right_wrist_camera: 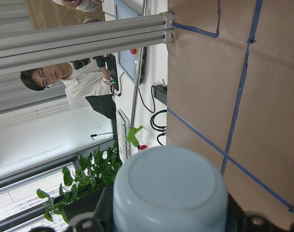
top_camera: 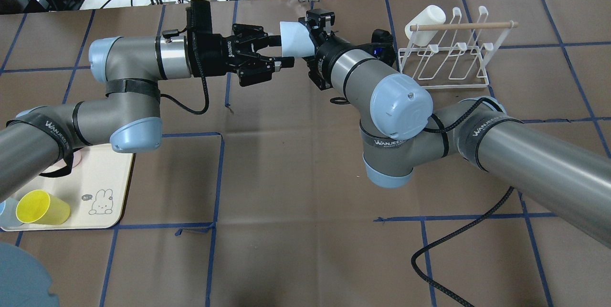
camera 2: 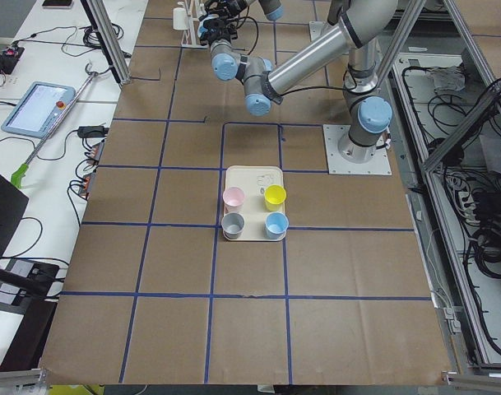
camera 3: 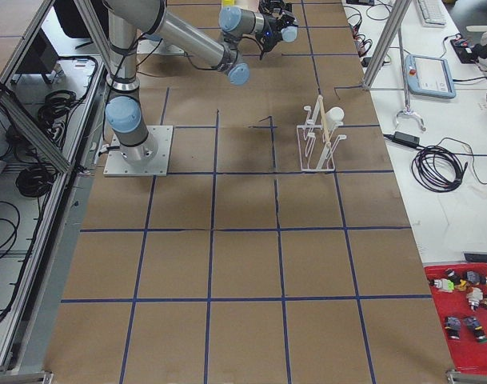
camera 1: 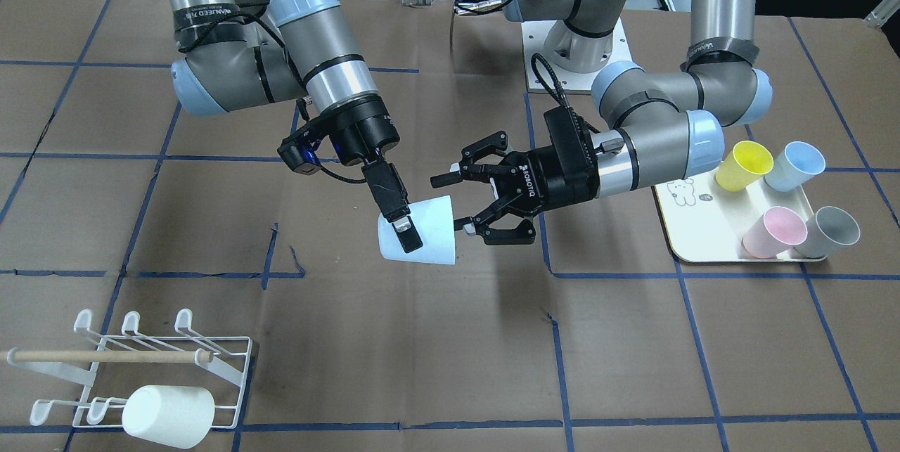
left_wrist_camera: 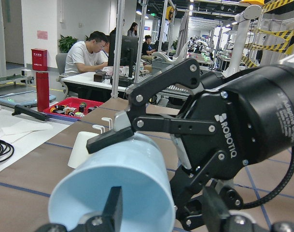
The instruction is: Transfer IKEA cup to right arm and place on rack
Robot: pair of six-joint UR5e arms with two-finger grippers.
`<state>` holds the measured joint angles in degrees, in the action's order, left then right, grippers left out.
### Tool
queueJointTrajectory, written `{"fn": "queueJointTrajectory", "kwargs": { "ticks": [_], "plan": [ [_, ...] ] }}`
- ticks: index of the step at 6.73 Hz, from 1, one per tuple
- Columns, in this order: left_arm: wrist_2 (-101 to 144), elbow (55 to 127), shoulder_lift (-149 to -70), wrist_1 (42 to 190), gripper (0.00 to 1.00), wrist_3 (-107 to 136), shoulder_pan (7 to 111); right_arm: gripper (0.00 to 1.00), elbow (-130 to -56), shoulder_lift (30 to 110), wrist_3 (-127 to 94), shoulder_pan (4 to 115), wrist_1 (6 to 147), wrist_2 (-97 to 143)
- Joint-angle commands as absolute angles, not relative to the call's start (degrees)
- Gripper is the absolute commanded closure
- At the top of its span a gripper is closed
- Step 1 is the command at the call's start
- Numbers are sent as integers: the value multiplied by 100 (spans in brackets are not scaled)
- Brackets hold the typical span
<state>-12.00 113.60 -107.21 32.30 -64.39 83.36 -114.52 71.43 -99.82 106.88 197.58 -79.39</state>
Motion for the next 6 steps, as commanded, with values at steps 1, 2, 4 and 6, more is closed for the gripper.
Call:
{"fn": "queueJointTrajectory", "kwargs": {
  "ticks": [1,2,4,6],
  "plan": [
    [-1265,11426,-10400,3469,12,-6206,7835,58,-11452,7137,-9976,10688,19767,-7928],
    [-1474,11443,-10119,3794,9,-6214,7457,58,-11443,7137,-9949,10688,19767,-7919],
    [-2061,11531,-9749,4147,7,-6153,6849,59,-11435,7102,-9818,10478,19784,-7901],
    [-3298,11418,-9598,4157,7,-5724,6497,73,-11426,7163,-8114,9786,19810,-7858]
  ]
}}
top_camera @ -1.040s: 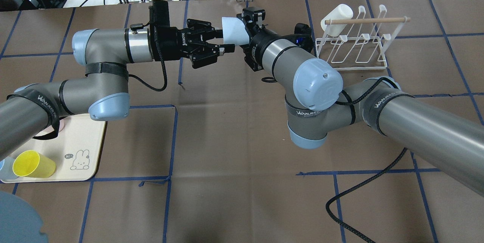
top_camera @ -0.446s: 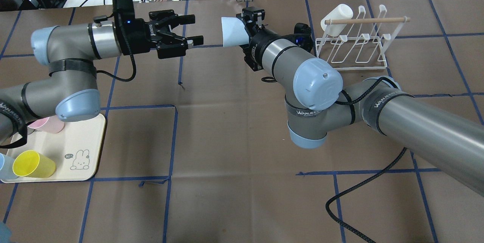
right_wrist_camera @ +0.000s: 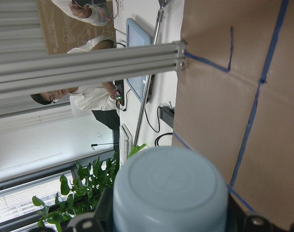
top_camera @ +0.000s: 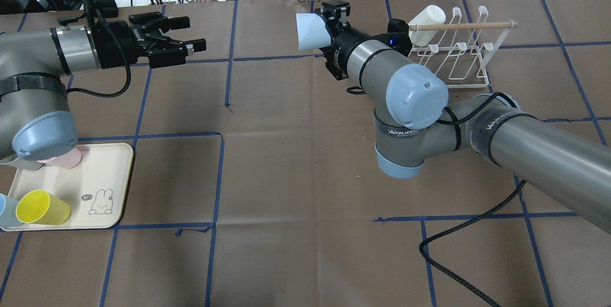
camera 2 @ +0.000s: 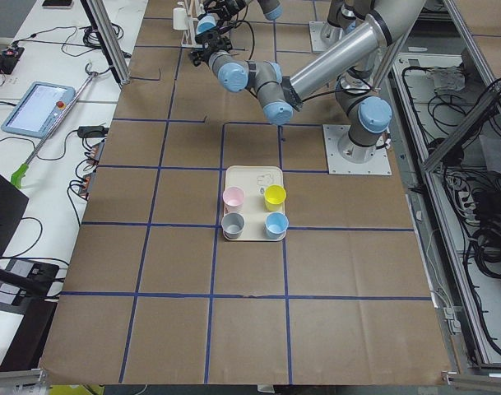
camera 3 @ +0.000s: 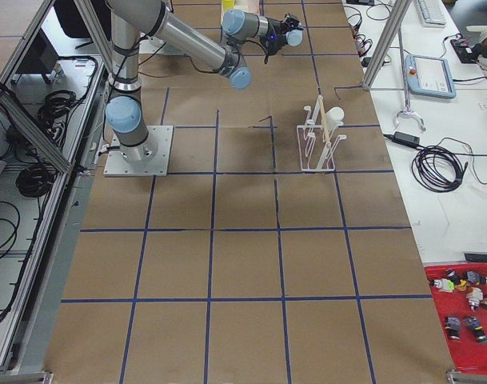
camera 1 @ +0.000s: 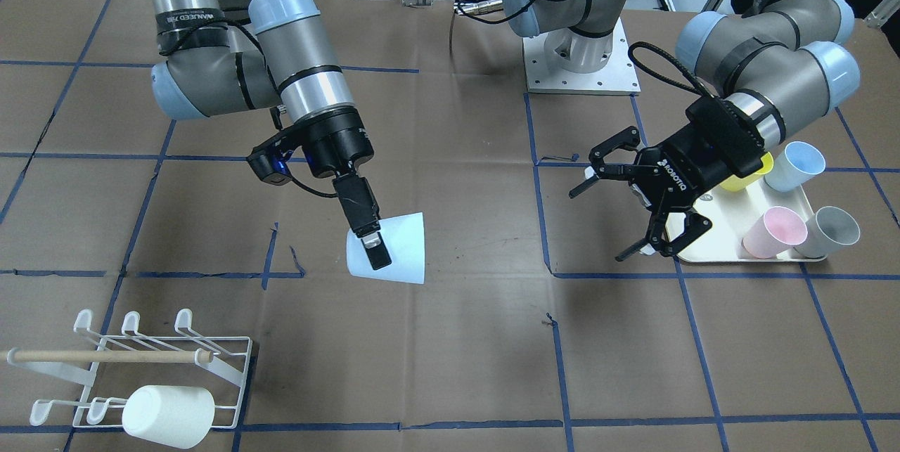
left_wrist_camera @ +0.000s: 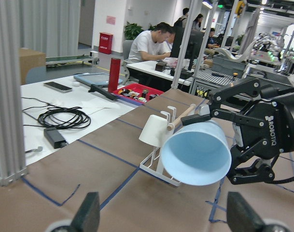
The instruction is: Transfer IKEA cup to right arm and place on rack
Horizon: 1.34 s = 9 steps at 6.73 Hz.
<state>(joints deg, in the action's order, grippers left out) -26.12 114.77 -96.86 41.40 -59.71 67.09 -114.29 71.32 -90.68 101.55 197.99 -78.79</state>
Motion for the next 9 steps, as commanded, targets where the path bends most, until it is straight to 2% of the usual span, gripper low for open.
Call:
{"fn": "queueJointTrajectory", "kwargs": {
  "ticks": [1,4,6,9],
  "plan": [
    [-3835,11234,-9606,4105,4,-4834,6486,82,-11426,7189,-6668,9521,19837,-7857],
    [-6297,10294,-9869,4602,2,-2548,6792,83,-11426,7189,-2078,8677,20417,-7840],
    [-7446,9820,-9888,5575,2,-1349,7379,83,-11269,7181,-639,8037,20408,-7849],
    [-8523,8871,-9757,8164,1,-379,7919,83,-10699,6630,325,7332,20338,-7849]
  ]
}}
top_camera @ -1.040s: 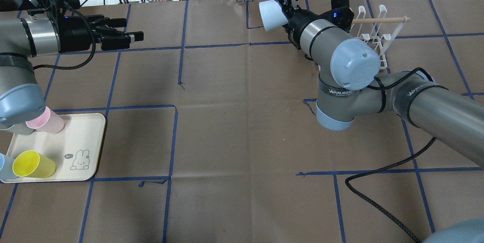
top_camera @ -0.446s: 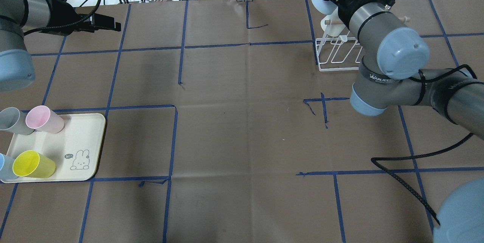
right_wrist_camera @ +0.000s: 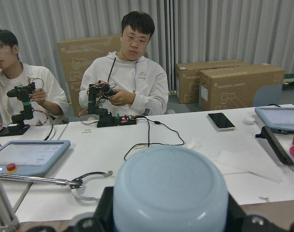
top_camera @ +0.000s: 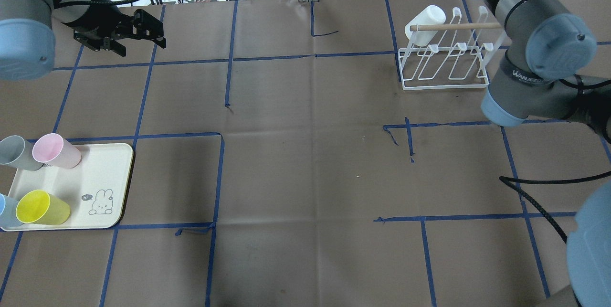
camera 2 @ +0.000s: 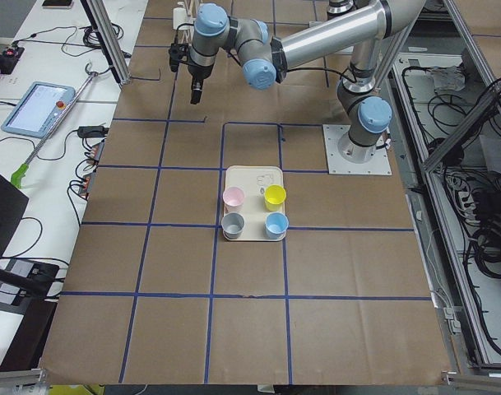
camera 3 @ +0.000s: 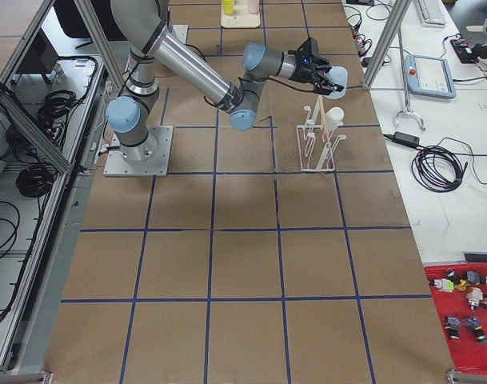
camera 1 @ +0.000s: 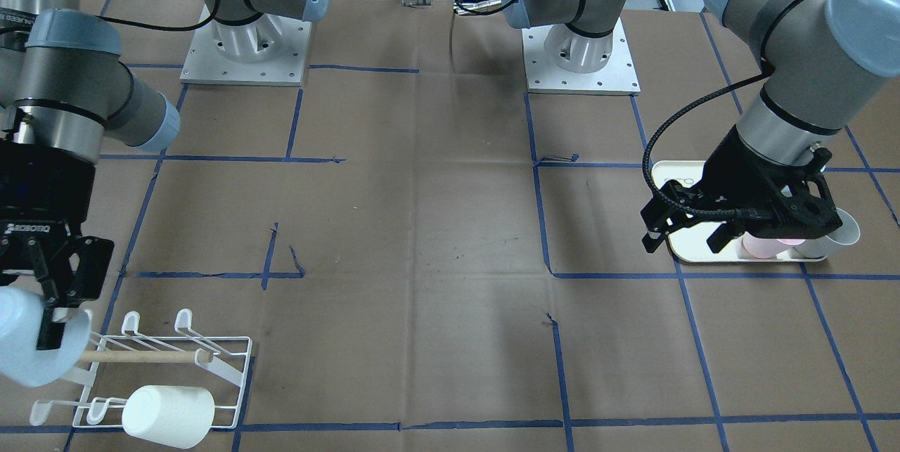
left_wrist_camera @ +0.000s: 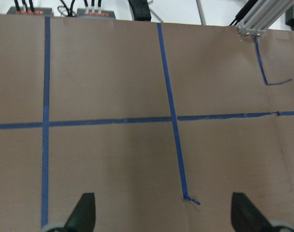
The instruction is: Transfer IKEA cup to right arm and place on rack
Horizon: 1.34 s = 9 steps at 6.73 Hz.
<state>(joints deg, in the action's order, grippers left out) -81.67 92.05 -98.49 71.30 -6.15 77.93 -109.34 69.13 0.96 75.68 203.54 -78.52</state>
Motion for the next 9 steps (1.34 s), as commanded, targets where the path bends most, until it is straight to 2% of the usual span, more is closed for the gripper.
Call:
{"fn": "queueJointTrajectory", "kwargs": {
  "ticks": [1,2,4,9],
  "plan": [
    [-8595,8607,-9651,9009,1,-334,7936,83,-10366,6253,604,7182,20338,-7823],
    [-8596,8361,-9537,9618,1,-238,7945,83,-10197,5953,728,7137,20338,-7666],
    [-9006,8306,-9474,9748,1,-211,8224,83,-10003,5539,721,7128,20417,-7620],
    [-9026,8481,-9457,9352,1,219,8735,83,-10265,5440,738,7137,20417,-7602]
  ]
}}
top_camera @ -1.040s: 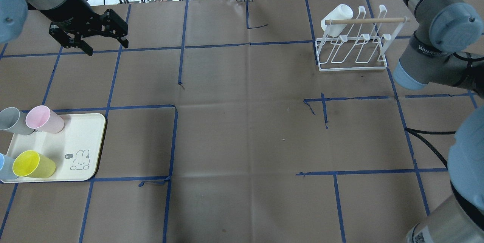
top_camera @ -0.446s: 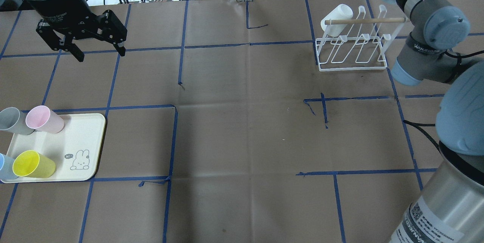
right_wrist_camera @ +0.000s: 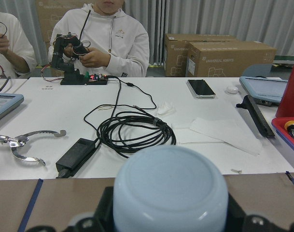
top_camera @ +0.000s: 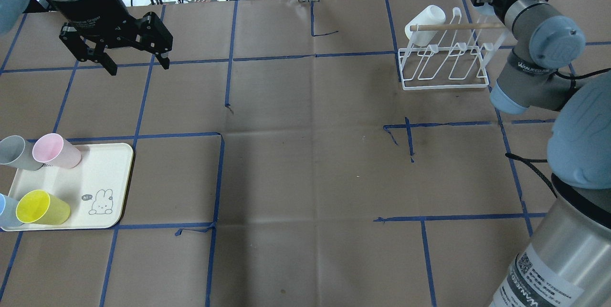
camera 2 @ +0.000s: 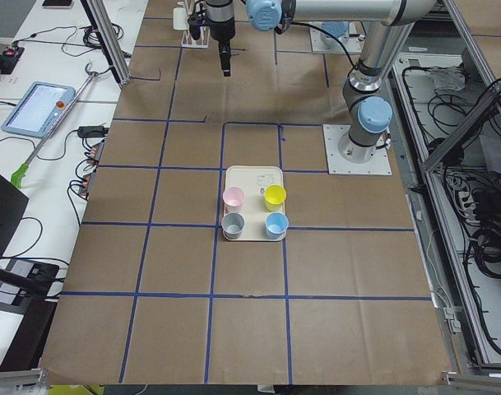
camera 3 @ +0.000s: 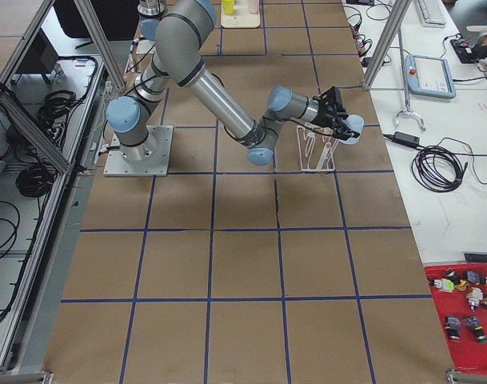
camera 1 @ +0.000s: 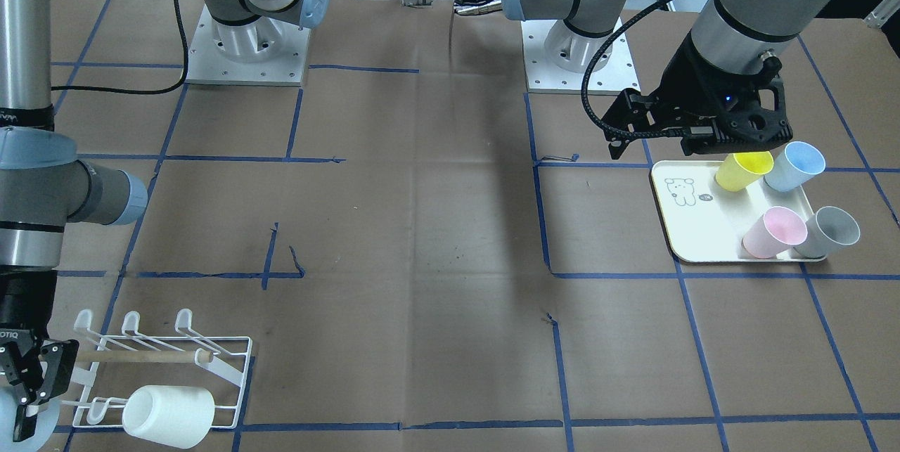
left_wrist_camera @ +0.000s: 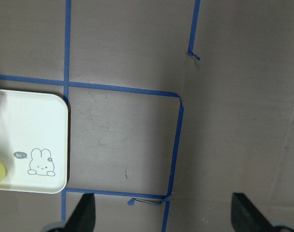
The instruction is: Transfer IKEA cup to right arm and place on rack
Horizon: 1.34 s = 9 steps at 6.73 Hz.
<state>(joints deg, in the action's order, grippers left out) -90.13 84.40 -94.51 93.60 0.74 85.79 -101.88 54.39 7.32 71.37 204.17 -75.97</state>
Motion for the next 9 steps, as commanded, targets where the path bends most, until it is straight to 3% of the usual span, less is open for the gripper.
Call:
{"fn": "queueJointTrajectory", "kwargs": {
  "ticks": [1,2,3,4,5,9],
  "plan": [
    [-9018,8490,-9457,9343,1,342,8858,83,-10300,5440,747,7137,20417,-7603],
    [-9009,8516,-9457,9343,1,378,8912,81,-10379,5493,756,7137,20417,-7603],
    [-9017,8543,-9457,9351,1,378,8912,63,-10389,5511,756,7145,20417,-7655],
    [-9018,8543,-9457,9352,1,378,8912,12,-10371,5519,721,7146,20417,-7690],
    [-9018,8543,-9457,9343,1,378,8912,1,-10388,5520,721,7146,20391,-7734],
    [-9009,8543,-9413,9238,1,579,8921,0,-10327,5703,651,7172,20320,-7699]
  ]
}}
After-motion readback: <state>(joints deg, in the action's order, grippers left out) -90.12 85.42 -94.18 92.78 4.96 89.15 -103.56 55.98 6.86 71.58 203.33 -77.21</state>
